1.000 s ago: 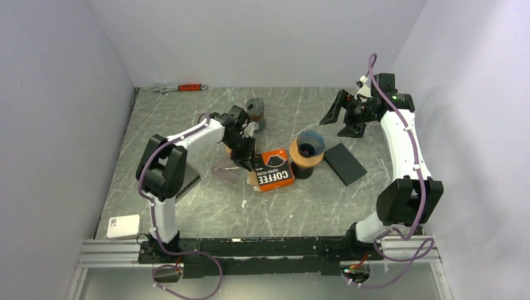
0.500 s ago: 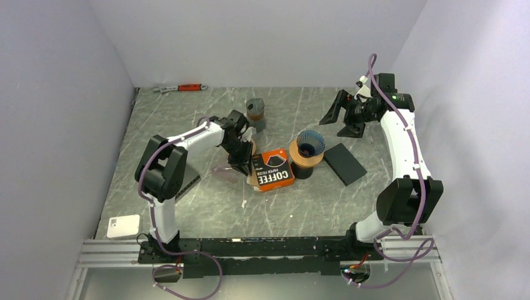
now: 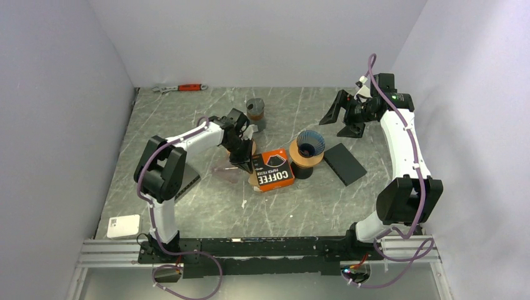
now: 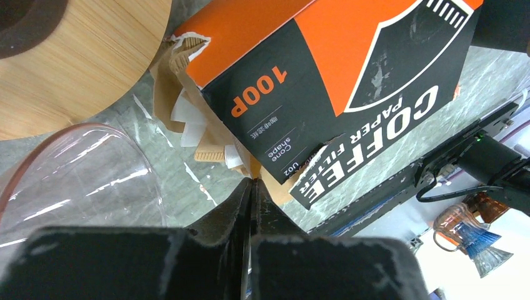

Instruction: Place the coffee filter in the dripper

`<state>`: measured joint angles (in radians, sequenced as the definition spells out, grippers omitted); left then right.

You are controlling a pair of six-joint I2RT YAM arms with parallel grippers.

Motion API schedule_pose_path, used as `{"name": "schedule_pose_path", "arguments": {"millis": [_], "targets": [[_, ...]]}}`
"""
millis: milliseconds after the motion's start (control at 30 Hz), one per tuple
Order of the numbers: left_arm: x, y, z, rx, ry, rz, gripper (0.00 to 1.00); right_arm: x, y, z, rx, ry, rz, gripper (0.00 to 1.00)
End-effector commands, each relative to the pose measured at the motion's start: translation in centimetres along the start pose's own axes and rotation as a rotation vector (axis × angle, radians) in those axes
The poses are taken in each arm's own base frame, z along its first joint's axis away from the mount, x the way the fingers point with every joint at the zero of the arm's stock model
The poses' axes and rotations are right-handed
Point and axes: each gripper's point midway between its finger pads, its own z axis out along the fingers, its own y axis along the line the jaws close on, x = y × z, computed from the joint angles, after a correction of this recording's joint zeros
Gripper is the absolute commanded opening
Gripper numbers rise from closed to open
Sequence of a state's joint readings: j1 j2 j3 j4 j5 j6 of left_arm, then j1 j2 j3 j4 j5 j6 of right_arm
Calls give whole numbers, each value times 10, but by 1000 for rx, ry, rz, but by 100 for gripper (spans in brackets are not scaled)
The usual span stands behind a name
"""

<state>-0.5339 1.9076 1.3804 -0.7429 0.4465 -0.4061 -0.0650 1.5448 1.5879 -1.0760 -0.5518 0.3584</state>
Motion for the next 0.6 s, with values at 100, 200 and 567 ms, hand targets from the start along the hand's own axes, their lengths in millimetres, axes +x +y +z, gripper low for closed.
{"name": "schedule_pose_path", "arguments": {"millis": [100,200,567], "targets": [[-7,-19,-19,43,-54,48,0,-5,5,-8,-11,-24,-24,91],[-4,-16,-22,20,-56,44,0,-4,6,-8,-13,-25,-24,91],[-2,1,-30,-123,-57,38,19,-3,4,-6,-13,-21,-23,91]]}}
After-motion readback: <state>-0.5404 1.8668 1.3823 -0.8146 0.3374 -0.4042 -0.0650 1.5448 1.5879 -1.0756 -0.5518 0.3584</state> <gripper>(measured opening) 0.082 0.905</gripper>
